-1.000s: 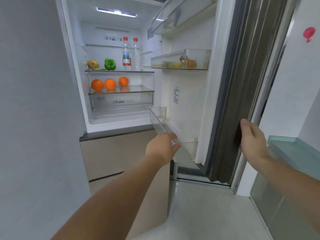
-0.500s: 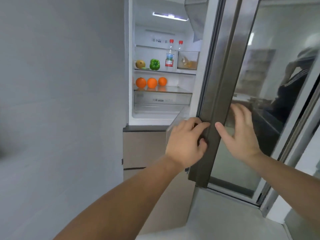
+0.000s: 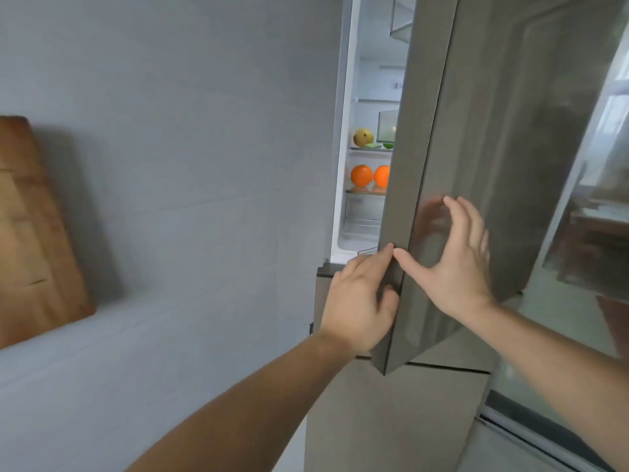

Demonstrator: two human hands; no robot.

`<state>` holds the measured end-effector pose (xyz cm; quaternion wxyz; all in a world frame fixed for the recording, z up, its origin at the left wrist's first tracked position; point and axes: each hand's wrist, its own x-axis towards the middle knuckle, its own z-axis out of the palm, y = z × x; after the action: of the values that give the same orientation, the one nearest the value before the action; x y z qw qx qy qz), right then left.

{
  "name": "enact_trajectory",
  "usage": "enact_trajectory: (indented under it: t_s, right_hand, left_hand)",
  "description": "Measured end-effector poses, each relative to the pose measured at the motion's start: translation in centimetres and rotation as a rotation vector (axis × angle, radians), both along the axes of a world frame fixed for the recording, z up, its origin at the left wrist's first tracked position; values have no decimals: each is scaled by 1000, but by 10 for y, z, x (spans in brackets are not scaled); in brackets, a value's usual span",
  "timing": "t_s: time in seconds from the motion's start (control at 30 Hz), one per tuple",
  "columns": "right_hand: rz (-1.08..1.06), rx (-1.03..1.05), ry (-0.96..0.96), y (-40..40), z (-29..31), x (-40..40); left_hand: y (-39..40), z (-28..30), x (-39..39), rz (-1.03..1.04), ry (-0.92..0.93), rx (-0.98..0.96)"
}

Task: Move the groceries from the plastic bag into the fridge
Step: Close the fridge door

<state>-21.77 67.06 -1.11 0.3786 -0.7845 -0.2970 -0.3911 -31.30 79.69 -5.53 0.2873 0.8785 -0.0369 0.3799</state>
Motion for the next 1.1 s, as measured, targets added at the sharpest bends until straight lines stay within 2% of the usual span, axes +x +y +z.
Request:
enact_trajectory:
  t_s: [0.2, 0.33, 0.47, 0.67, 0.87, 1.1]
  right_hand:
    - [27, -259, -48, 31, -7, 58]
    - [6, -594, -163, 39, -13, 98]
    - [-56, -717, -148, 55, -2, 122]
    - [-164, -772, -109, 94, 16, 154]
    - [-267, -780, -101, 125, 14, 180]
    - [-322, -791, -72, 151, 12, 202]
  left_hand:
    - [26, 7, 34, 100, 112, -285]
    - [48, 16, 64, 138, 135, -509]
    - [67, 25, 95, 137, 142, -634]
    - [97, 31, 132, 93, 143, -689]
    - [132, 38, 165, 105, 89, -710]
    - [163, 42, 196, 86, 118, -719]
